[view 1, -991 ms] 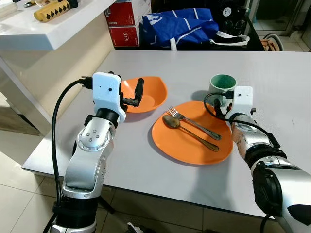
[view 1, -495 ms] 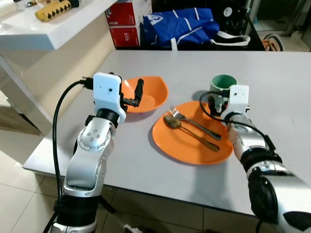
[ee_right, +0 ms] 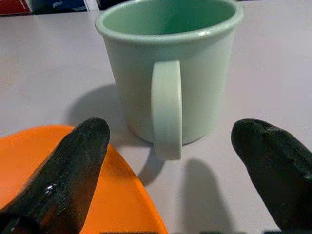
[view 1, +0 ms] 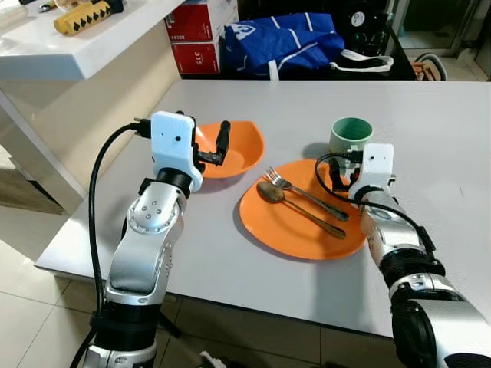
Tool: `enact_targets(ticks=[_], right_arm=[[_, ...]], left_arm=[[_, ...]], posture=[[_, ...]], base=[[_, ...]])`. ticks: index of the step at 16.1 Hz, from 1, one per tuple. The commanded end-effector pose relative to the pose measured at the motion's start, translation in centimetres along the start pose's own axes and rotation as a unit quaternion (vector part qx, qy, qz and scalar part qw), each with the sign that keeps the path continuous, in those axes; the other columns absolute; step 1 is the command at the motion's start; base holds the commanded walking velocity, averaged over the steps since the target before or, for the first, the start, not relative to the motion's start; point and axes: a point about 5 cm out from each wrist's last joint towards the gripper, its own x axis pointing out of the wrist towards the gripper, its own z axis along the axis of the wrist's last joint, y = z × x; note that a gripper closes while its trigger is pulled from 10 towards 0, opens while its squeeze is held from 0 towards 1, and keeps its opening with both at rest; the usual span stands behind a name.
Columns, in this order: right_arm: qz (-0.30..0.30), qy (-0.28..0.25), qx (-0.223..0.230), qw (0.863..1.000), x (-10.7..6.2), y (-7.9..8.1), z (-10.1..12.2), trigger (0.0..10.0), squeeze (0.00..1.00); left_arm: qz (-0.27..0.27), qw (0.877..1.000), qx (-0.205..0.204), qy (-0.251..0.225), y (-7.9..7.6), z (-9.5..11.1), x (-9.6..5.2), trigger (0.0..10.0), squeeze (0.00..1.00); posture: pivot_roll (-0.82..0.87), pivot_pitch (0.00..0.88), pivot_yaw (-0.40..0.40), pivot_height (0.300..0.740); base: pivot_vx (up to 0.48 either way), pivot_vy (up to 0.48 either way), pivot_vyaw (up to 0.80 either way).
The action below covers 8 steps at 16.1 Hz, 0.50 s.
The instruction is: Setting the table
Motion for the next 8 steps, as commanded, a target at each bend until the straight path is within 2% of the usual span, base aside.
enact_targets(ticks=[1,8], right_arm=[[0.006,-0.003,0.000,1.000,0.05,0.51,0.34,10.0,0.00],[0.006,-0.003,0.000,1.000,0.05,0.51,0.34,10.0,0.00]], left_arm=[[0.002,1.000,0.005,0.001,0.45,-0.06,-0.03,10.0,0.00],[0.002,1.000,0.005,0.001,0.45,-0.06,-0.03,10.0,0.00]], posture=[[-0.18,0.000,0.138,0.740],[-0.18,0.000,0.138,0.740]], base=[[0.000,0.000,0.00],[0.000,0.000,0.00]])
